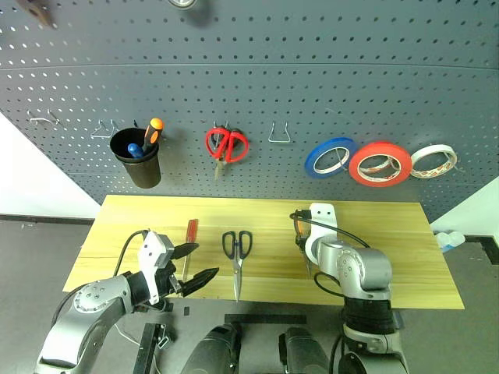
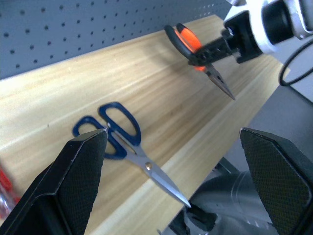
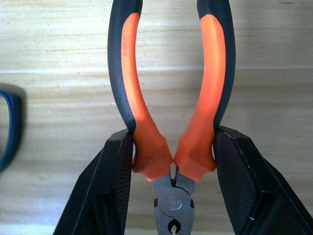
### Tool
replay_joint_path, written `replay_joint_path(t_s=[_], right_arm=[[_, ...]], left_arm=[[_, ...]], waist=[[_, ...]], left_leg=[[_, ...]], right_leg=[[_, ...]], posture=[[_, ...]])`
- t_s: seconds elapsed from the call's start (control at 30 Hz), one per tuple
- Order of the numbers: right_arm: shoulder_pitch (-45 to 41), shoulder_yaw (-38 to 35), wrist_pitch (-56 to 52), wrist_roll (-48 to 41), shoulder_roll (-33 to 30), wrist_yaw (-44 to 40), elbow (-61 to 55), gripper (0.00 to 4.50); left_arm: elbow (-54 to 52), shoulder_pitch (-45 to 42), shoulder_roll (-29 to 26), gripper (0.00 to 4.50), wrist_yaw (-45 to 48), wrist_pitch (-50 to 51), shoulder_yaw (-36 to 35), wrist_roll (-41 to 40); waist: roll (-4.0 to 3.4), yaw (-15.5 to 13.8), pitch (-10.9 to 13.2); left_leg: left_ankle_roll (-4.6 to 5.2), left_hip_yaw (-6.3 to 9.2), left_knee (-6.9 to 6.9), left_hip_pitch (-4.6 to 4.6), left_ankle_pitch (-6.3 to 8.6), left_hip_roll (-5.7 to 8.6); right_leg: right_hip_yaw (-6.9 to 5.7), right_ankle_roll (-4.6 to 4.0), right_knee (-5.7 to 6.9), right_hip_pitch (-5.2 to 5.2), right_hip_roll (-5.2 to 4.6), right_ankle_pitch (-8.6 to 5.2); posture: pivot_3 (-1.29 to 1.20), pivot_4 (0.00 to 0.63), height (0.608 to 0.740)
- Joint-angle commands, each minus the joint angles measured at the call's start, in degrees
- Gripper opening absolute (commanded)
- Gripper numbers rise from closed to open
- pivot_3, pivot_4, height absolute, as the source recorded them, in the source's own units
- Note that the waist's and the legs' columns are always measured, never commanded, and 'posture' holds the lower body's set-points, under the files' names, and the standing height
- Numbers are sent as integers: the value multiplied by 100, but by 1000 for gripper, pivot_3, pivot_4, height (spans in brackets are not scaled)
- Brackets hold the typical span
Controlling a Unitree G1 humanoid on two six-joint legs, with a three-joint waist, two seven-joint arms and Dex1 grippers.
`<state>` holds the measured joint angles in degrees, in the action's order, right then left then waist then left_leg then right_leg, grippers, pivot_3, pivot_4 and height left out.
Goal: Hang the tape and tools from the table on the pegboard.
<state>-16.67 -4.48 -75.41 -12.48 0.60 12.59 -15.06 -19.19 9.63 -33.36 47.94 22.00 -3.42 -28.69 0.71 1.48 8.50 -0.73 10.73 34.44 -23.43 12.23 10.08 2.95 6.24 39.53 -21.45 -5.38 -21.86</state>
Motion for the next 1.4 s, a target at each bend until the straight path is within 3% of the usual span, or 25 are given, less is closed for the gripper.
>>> replay_joint_path(t_s=[0.03, 0.53, 0.8, 1.13, 1.4], right_arm=[[129, 124, 331, 35, -104, -243, -466, 2111], [875, 695, 2078, 49, -587, -1375, -1385, 2111], [912, 770, 2962, 14, -489, -1587, -1537, 2111], [280, 798, 4781, 364, -247, -1514, -1182, 2111], [-687, 983, 5883, 774, 170, -1288, -232, 2111]], left_arm=[[119, -171, 11, 4500, 105, -160, 23, 57], [740, -735, 83, 4500, 368, -384, 134, 243], [898, -903, 92, 4500, 449, -427, 164, 279], [937, -954, 132, 4500, 497, -442, 196, 294], [905, -929, 143, 4500, 511, -424, 196, 289]], waist=[[1, 4, -63], [2, 107, -343], [8, 109, -442], [7, 119, -485], [7, 122, -497]], left_leg=[[0, 0, 4, 0, 0, 0], [7, 5, 73, 12, 4, -3], [3, 5, 79, 13, 2, -3], [-3, 7, 84, 17, -3, -3], [-10, 8, 85, 34, -7, -5]], right_leg=[[0, 0, 2, 1, 0, 0], [-1, -8, 65, 12, 14, 7], [-1, -7, 66, 15, 14, 8], [0, -8, 73, 16, 17, 9], [2, -12, 81, 30, 23, 11]], posture=[[-3, 59, 718], [-22, 18, 718], [-22, 9, 718], [-20, 6, 718], [-4, 8, 718]])
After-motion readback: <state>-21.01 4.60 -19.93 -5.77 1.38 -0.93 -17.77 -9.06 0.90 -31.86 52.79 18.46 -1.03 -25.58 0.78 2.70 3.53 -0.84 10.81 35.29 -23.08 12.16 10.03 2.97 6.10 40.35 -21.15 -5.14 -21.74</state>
